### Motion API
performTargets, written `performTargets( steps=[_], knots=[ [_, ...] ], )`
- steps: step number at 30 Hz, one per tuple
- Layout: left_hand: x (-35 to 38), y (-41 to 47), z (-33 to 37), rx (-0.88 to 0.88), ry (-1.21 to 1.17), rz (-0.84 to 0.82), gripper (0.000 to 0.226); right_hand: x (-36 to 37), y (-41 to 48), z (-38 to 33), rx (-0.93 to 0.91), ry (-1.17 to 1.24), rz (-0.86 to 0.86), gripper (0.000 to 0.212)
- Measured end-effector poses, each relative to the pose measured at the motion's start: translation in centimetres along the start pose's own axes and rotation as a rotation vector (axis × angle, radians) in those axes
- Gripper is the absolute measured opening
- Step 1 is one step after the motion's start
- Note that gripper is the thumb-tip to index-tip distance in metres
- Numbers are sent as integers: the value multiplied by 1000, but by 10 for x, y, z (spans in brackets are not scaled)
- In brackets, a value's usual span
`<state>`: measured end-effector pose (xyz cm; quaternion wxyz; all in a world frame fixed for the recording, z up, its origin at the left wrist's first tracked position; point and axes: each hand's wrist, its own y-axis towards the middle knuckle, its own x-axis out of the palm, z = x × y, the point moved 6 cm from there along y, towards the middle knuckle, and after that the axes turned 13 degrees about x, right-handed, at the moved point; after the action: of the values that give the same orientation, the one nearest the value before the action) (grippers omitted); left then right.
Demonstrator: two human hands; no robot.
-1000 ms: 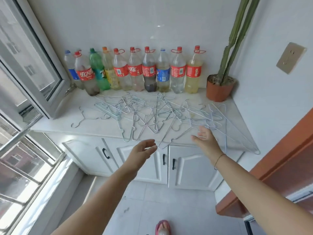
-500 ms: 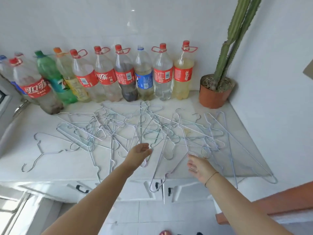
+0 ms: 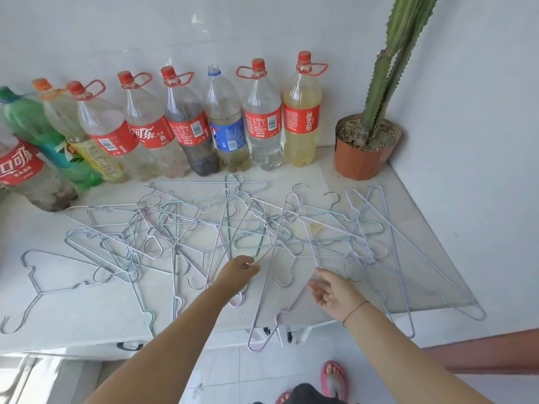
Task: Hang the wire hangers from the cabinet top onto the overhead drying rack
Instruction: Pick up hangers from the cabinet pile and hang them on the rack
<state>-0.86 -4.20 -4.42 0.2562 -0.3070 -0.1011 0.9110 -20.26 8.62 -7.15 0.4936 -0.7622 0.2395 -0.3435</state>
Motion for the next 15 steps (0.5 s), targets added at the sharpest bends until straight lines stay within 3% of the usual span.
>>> performTargets(
  steps=[8, 15],
  knots=[
    [-24, -3, 5, 108, -30, 154, 15, 19, -7, -11, -56, -115, -79, 11],
    [-79, -4, 34, 200, 145, 321, 13, 64, -45, -37, -301, -270, -212, 16]
  ],
)
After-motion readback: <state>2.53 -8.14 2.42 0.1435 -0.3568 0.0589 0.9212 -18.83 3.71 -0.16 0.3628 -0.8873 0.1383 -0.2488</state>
